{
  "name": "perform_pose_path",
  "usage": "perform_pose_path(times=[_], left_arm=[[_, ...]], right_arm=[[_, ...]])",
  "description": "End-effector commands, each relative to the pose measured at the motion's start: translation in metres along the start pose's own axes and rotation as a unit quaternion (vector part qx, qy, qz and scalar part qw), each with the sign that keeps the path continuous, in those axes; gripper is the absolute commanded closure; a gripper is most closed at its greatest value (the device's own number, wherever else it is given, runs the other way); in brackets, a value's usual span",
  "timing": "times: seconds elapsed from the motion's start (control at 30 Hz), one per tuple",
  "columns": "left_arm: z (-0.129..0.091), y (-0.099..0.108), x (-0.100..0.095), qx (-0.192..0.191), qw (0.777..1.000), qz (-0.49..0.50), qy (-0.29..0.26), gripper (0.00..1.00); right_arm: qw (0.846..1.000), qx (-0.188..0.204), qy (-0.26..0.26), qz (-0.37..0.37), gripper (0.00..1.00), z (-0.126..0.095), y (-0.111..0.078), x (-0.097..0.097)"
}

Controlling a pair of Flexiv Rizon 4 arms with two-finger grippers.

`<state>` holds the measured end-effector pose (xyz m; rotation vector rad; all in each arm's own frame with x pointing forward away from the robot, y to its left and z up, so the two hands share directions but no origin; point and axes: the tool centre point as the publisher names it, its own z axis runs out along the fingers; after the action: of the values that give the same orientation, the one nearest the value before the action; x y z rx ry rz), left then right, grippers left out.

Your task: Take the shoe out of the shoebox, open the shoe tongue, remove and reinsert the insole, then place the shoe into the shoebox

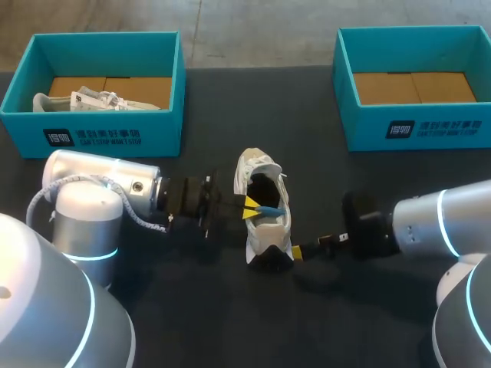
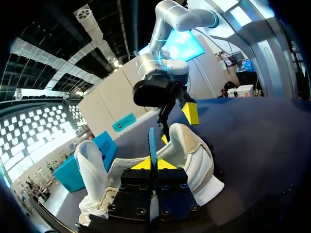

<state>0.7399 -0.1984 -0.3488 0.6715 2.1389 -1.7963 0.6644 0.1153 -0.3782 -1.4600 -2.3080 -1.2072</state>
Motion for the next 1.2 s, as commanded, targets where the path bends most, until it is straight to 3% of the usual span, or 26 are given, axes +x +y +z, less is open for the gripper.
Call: perform_pose_path(times=[0.03,0.07,0.1,0.17,0.23,0.3,0.37,0.53,0.67,0.7,0.83,0.97,1.0,1.2], left_arm=[[0.003,0.000,-0.001,-0.001,1.000,0.000,-0.004,1.00],[0.002,-0.002,-0.001,0.002,1.000,0.001,-0.007,1.00],[0.002,-0.004,-0.002,0.004,1.000,0.002,-0.010,0.75],[0.001,-0.009,-0.004,0.010,1.000,0.004,-0.017,0.38],[-0.001,-0.013,-0.006,0.015,1.000,0.005,-0.021,0.25],[-0.002,-0.018,-0.007,0.020,0.999,0.007,-0.024,0.23],[-0.002,-0.022,-0.007,0.027,0.999,0.009,-0.022,0.27],[0.000,-0.031,-0.005,0.041,0.999,0.010,-0.012,0.51],[0.004,-0.031,-0.004,0.045,0.999,0.010,-0.006,0.54],[0.004,-0.031,-0.004,0.045,0.999,0.009,-0.005,0.60],[0.005,-0.030,-0.003,0.046,0.999,0.004,0.000,0.69],[0.004,-0.026,0.001,0.043,0.999,0.000,0.009,0.91],[0.004,-0.026,0.002,0.043,0.999,-0.001,0.010,1.00],[-0.001,-0.026,0.007,0.042,0.999,-0.004,0.020,1.00]], right_arm=[[1.000,0.000,-0.003,0.001,0.00,0.001,-0.001,0.001],[1.000,0.000,-0.003,0.001,0.00,0.001,-0.001,0.001],[1.000,0.000,-0.003,0.001,0.00,0.000,-0.001,0.000],[1.000,0.000,-0.003,0.000,0.00,0.000,0.000,0.000],[1.000,0.001,-0.002,-0.001,0.00,0.001,0.001,-0.001],[1.000,0.001,-0.002,-0.002,0.00,0.001,0.002,-0.002],[1.000,0.001,-0.002,-0.002,0.00,0.001,0.003,-0.002],[1.000,0.001,-0.002,-0.002,0.00,-0.001,0.004,-0.003],[1.000,0.002,-0.003,-0.003,0.00,-0.001,0.005,-0.004],[1.000,0.002,-0.003,-0.003,0.00,-0.001,0.005,-0.004],[1.000,0.003,-0.004,-0.001,0.00,0.000,0.005,-0.004],[1.000,0.002,-0.004,0.000,0.00,-0.001,0.005,-0.004],[1.000,0.002,-0.004,0.000,0.00,-0.001,0.005,-0.004],[1.000,0.004,-0.002,-0.002,0.00,0.002,0.008,-0.003]])
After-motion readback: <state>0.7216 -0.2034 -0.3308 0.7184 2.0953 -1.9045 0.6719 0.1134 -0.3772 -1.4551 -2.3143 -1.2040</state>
